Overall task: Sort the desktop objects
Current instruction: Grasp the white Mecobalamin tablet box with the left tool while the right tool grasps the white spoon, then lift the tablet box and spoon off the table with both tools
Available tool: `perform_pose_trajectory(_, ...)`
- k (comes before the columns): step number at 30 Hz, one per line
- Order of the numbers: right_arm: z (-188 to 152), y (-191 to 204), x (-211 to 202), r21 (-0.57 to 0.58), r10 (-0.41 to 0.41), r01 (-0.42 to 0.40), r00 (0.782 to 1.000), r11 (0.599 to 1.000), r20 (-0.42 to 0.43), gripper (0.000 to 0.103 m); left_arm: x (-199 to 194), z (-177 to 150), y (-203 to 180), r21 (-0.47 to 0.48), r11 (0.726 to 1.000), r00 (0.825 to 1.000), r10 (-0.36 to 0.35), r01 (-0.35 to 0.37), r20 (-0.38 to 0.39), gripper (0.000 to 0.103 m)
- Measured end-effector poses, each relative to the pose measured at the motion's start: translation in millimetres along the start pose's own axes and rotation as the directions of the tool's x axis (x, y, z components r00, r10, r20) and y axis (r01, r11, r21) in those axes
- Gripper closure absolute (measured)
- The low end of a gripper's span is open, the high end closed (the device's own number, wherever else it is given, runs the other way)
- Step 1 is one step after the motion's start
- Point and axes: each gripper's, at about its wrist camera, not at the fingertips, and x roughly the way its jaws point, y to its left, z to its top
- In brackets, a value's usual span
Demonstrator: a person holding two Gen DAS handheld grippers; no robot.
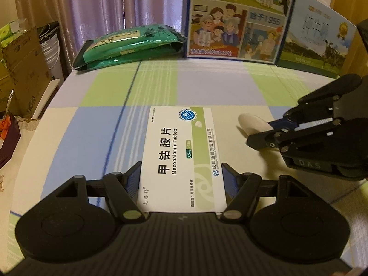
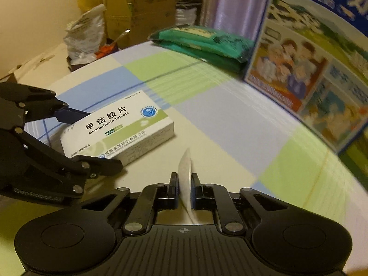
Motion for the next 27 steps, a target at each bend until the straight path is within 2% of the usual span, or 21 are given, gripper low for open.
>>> perform_pose_trajectory(6, -39.5, 2.2, -47.3, 0.226, 0.013, -0.012, 1.0, 0.974, -0.002, 0.097, -23.9, -25.0, -25.7, 0.037, 0.998, 0.998, -0.04, 0.042, -0.044, 0.036)
perform_pose_trajectory(8, -57.1, 9.9, -66.0, 0.263, 0.005, -0.003, 1.0, 0.965, -0.008, 0.097, -34.2, -33.5, -35.5, 0.04, 0.997, 0.996, -0.064, 0.067, -0.061, 0.036)
perform_pose_trajectory(15, -128.3, 36.5, -127.5, 0.424, -0.079, 0.101, 0.995, 0.9, -0.069, 0.097, -80.3, -78.0, -72.3, 0.108, 0.984, 0.984, -0.13, 0.143, -0.12, 0.036)
perform_pose_trajectory(19, -160.6, 69.5, -151.6, 0.392, -0.183, 0.212, 0.977, 0.895, -0.112, 0.096, -106.1, -107.2, -91.8, 0.132, 0.976, 0.977, -0.157, 0.176, -0.143, 0.036)
perform_pose_trajectory(21, -174.1, 84.0, -162.8, 0.386, -0.209, 0.233, 0.972, 0.893, -0.104, 0.096, -116.8, -118.4, -99.4, 0.122, 0.975, 0.975, -0.168, 0.186, -0.144, 0.036)
perform_pose_trajectory(23, -185.5, 93.1, -174.6, 0.393, -0.207, 0.213, 0.977, 0.894, -0.058, 0.095, -125.8, -126.6, -106.5, 0.12, 0.971, 0.972, -0.192, 0.209, -0.14, 0.036)
perform_pose_trajectory(25, -197.1, 98.4, -186.0, 0.404, -0.201, 0.191, 0.979, 0.895, -0.018, 0.083, -132.5, -133.3, -114.8, 0.135, 0.966, 0.969, -0.204, 0.223, -0.138, 0.036)
perform_pose_trajectory(27, -207.7, 97.4, -194.5, 0.425, -0.184, 0.156, 0.983, 0.892, 0.026, 0.047, -134.6, -137.1, -122.1, 0.15, 0.96, 0.967, -0.216, 0.236, -0.138, 0.036)
